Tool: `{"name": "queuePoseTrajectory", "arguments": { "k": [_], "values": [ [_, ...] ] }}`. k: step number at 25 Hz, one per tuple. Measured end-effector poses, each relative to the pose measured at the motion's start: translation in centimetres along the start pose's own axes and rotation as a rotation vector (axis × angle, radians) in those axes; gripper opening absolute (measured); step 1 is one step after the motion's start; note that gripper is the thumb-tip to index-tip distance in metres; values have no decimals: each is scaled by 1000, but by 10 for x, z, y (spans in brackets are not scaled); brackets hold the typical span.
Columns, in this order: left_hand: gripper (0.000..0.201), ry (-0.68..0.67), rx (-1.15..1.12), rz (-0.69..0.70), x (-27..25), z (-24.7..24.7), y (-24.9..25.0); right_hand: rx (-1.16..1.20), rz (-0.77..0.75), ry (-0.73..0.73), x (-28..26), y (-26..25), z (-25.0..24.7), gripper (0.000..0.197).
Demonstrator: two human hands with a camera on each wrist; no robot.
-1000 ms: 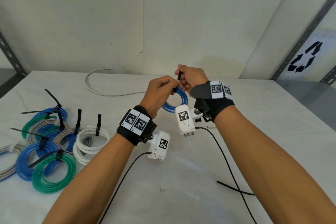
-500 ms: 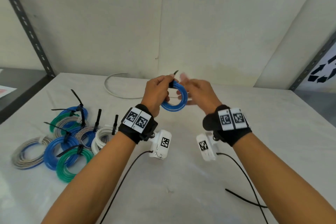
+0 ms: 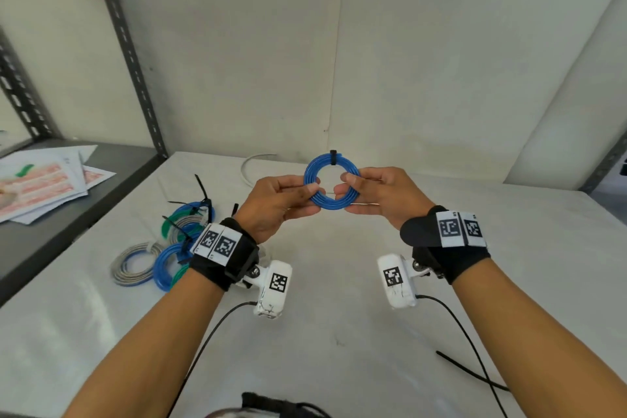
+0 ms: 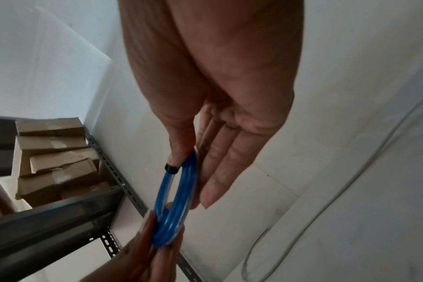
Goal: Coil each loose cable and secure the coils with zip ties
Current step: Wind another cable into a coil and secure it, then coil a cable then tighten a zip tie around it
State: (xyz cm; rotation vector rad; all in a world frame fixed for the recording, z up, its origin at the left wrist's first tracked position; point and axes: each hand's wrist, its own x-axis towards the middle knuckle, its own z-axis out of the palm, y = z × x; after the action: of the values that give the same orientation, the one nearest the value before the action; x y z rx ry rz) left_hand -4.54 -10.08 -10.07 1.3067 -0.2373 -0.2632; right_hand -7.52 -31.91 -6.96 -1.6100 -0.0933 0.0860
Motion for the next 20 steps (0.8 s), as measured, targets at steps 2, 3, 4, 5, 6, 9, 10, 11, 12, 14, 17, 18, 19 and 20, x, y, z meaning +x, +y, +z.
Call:
{"name": "queuePoseTrajectory", "arguments": {
  "k": [2, 3, 4, 5, 6, 9, 10, 11, 12, 14, 17, 18, 19, 20],
  "values": [
    [20, 0, -34, -25, -10, -4, 2, 29, 8, -21, -3, -2, 8, 28],
    [19, 7, -65, -41, -14, -6, 1, 40, 7, -12, -4, -3, 13, 29],
    [19, 29, -97, -53, -18, -9, 0, 44, 4, 4, -5, -3, 18, 28],
    [20, 64, -114, -56, -22, -11, -1, 34, -4, 27, -5, -4, 24, 26],
    [23, 111, -83, -45, -25, -12, -2, -5, -22, 60, -5, -5, 31, 23],
    [39, 230, 213, 32, -39, -14, 1, -460, -218, 190, -5, 1, 56, 11],
    [46, 204, 255, 10, -44, -16, 5, -647, -308, 184, -8, 3, 67, 13],
    [52, 141, 251, -48, -49, -17, 9, -783, -365, 121, -12, 4, 76, 18],
    [54, 71, 221, -112, -54, -22, 12, -841, -378, 6, -16, 6, 84, 25],
    [42, -34, 174, -182, -63, -37, 14, -757, -319, -202, -22, 8, 92, 30],
    [30, -103, 235, -237, -69, -54, 13, -488, -184, -49, -14, 14, 79, 29],
    [28, -118, 267, -243, -70, -56, 14, -465, -112, -21, -9, 19, 73, 31],
    [27, -122, 298, -253, -71, -58, 14, -441, -25, -66, -5, 25, 72, 32],
    [27, -115, 336, -272, -70, -60, 15, -405, 51, -142, -3, 32, 74, 33]
  ]
}}
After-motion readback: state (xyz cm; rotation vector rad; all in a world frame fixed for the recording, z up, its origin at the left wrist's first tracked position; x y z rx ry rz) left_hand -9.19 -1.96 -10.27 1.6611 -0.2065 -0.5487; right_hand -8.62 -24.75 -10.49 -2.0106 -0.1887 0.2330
